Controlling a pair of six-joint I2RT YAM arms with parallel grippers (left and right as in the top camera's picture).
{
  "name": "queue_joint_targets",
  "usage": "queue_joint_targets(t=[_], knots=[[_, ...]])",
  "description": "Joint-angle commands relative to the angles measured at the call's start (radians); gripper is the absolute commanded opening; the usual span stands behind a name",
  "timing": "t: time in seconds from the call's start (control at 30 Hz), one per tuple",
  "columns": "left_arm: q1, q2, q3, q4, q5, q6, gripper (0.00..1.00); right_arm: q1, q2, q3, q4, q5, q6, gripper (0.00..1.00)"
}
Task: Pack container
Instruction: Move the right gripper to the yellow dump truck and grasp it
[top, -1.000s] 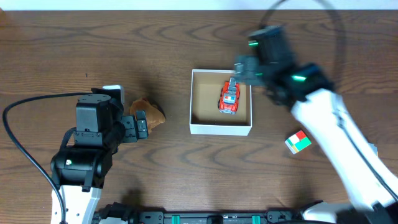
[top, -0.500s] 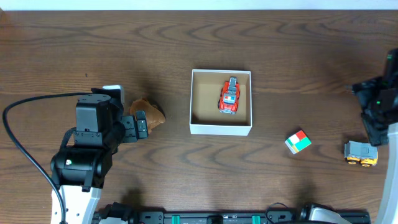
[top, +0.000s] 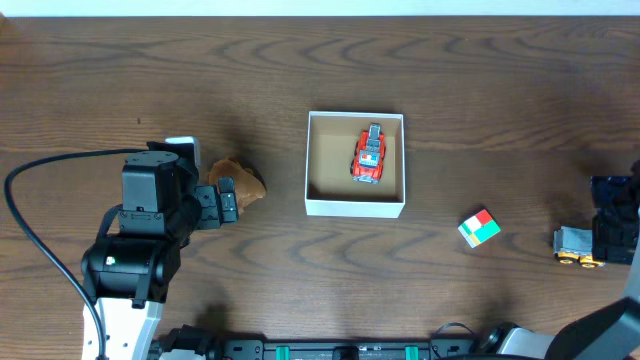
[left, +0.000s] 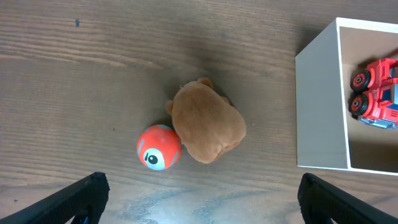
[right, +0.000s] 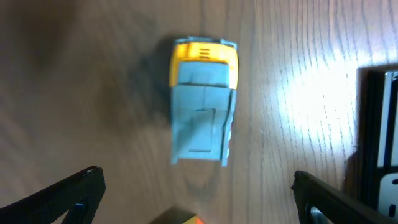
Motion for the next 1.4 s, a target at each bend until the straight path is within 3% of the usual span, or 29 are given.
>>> queue_joint_targets(t=[0.0,0.33,1.0,1.2,1.37], knots=[[0.002,0.000,0.016,-0.003,-0.001,-0.010,0.98,-0.016,0.026,-0.043,0.034,-0.002,-0.015,0.99],[0.002,0.000,0.016,-0.003,-0.001,-0.010,0.98,-0.017,0.111,-0.132,0.175,0.001,-0.031,0.99],[0.002,0.000,0.016,-0.003,-0.001,-0.010,0.98,-0.017,0.205,-0.149,0.237,0.031,-0.058,0.94],[0.002,0.000,0.016,-0.003,-0.001,-0.010,0.98,-0.017,0.215,-0.149,0.243,0.031,-0.060,0.89],[0.002,0.000,0.016,-0.003,-0.001,-0.010,0.98,-0.017,0.215,-0.149,0.243,0.031,-0.060,0.74]])
